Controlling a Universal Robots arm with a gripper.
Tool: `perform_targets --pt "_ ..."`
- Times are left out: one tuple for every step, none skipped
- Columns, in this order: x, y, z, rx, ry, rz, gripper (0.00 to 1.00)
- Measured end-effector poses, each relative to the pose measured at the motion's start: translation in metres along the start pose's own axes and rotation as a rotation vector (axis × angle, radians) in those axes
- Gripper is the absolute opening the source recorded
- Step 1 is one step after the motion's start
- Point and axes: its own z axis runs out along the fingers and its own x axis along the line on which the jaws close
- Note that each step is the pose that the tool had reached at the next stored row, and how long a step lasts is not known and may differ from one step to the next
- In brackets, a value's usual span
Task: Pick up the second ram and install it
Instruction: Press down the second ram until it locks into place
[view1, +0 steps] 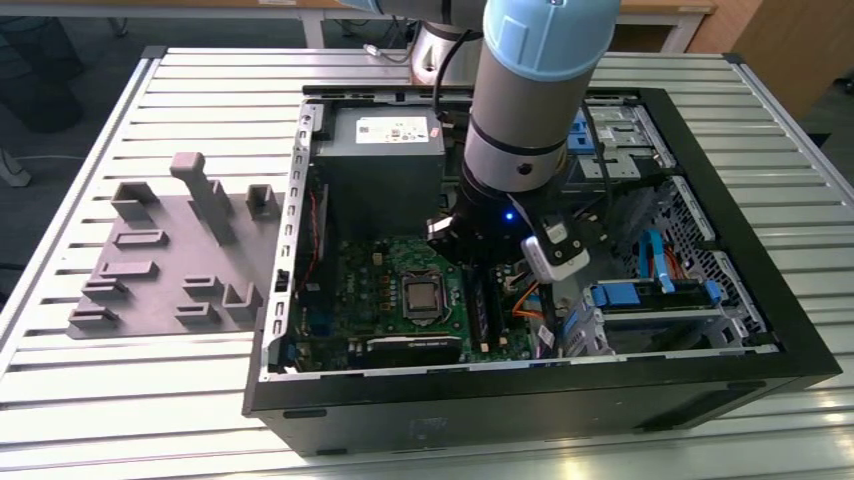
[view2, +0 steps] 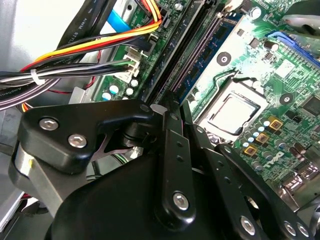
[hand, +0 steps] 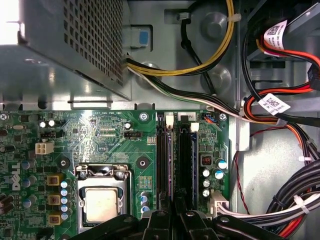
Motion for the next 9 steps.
perform_targets --pt "0.0 0.0 0.0 0.0 0.0 0.0 0.14" --pt "0.0 0.0 0.0001 -0.0001 0.0 0.0 0.14" --pt "0.0 0.0 0.0001 -0.0002 -0.0001 0.0 0.14" --pt "0.0 0.0 0.0002 -0.0002 -0.0001 0.0 0.14" --pt "0.0 0.0 0.0002 -0.0002 -0.0001 0.0 0.14" --pt "0.0 0.0 0.0003 -0.0002 -0.0001 0.0 0.14" --pt "0.0 0.0 0.0005 -0.0003 -0.0001 0.0 0.14" --pt "0.0 0.0001 0.0008 -0.0005 -0.0002 0.0 0.14" --pt "0.0 0.0001 0.0013 -0.0005 -0.0002 0.0 0.14"
